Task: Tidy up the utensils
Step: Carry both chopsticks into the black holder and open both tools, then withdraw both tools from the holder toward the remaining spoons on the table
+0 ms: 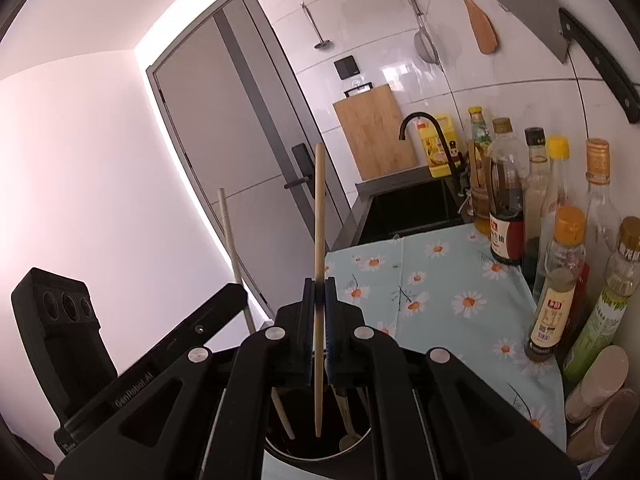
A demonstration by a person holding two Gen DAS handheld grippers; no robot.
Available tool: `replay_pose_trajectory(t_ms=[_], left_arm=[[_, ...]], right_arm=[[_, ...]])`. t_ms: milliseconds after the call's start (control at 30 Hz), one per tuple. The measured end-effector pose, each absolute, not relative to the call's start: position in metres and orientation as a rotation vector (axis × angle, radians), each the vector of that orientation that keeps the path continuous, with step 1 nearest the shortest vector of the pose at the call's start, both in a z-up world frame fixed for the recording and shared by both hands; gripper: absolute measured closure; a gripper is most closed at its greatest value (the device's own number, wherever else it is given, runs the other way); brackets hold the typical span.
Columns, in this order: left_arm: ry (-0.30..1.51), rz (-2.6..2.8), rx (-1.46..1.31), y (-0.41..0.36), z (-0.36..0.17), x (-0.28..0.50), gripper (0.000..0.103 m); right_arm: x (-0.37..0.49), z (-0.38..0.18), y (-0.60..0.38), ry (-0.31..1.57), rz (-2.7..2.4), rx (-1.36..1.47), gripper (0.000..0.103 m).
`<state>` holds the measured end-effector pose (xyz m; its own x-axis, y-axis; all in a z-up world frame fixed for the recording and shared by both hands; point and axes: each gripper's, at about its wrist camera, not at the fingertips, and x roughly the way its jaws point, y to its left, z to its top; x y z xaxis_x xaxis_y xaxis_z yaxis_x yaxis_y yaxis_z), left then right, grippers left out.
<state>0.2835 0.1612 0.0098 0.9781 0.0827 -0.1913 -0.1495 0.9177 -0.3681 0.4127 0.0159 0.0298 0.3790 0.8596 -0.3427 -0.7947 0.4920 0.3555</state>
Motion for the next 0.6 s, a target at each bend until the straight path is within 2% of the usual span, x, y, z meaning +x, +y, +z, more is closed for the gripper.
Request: replay_pose_trajectory(t_ms=[33, 100, 167, 200, 267, 600], left_arm=[[0.182, 0.119, -0.385, 0.160, 0.008, 0.284, 0.099], [0.202, 0.105, -0.386, 0.160, 0.006, 0.286, 0.099], [0.216, 0.113, -0.385, 0.160, 0.005, 0.284, 0.098], [0.220, 0.114, -0.389, 0.160, 0.005, 0.283, 0.092], [0.222, 0.119, -0.392, 0.160, 0.004, 0.282, 0.087], [0.230, 0.136, -0.372, 0.153, 0.011, 0.268, 0.087]], right_arm=[[0.413, 0.028, 0.017, 0.531, 1.063, 0.137, 0.097], [0.413, 0.025, 0.018, 0.556, 1.061, 0.132, 0.081], [0.413, 0.023, 0.017, 0.563, 1.060, 0.133, 0.081], [0.413, 0.023, 0.016, 0.563, 1.058, 0.134, 0.081], [0.413, 0.024, 0.012, 0.563, 1.053, 0.145, 0.081], [0.408, 0.028, -0.005, 0.584, 1.052, 0.161, 0.081]])
